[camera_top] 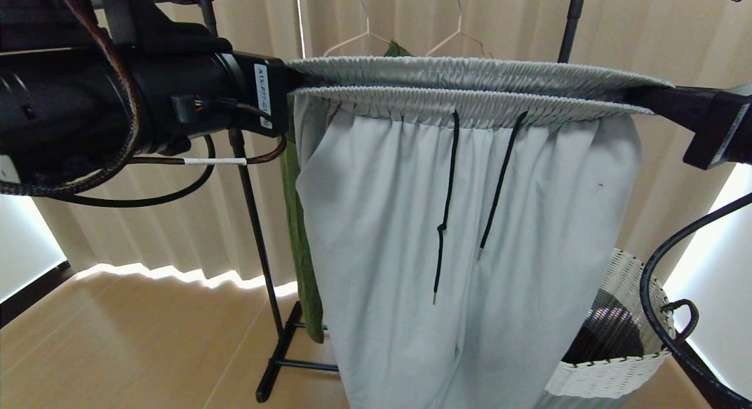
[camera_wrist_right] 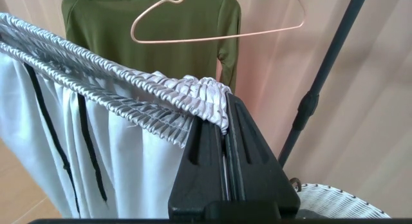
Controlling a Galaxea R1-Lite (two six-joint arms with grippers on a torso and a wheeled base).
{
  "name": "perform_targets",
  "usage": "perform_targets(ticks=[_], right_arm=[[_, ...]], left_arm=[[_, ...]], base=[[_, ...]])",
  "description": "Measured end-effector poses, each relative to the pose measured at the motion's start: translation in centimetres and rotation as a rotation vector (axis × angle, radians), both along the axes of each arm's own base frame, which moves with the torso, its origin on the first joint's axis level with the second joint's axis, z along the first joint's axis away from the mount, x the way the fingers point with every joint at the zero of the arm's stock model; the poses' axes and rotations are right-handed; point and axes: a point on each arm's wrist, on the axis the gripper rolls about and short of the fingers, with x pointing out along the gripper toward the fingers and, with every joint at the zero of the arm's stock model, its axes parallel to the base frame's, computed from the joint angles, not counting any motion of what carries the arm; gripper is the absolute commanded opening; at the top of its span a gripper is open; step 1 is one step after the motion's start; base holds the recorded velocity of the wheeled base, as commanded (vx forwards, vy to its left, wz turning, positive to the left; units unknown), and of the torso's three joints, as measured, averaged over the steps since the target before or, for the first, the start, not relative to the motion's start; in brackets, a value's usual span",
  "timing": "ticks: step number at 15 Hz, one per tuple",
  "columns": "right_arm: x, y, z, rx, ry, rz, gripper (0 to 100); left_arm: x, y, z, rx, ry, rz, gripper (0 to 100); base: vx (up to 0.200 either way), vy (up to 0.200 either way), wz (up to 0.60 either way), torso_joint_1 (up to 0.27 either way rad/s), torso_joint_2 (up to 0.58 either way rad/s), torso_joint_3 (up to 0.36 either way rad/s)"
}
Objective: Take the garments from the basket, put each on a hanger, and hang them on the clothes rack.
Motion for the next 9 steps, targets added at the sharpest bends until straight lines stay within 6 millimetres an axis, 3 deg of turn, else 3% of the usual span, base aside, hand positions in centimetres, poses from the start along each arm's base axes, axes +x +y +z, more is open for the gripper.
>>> perform_targets(ticks=[9], right_arm=[[0.28, 0.12, -0.63, -0.01, 0.022, 0.001, 0]], left_arm=[[-0.57, 0.33, -0.52, 0.019, 0.023, -0.002, 0]], base=[[0.0, 0.0, 0.0, 0.0, 0.0, 0.0]])
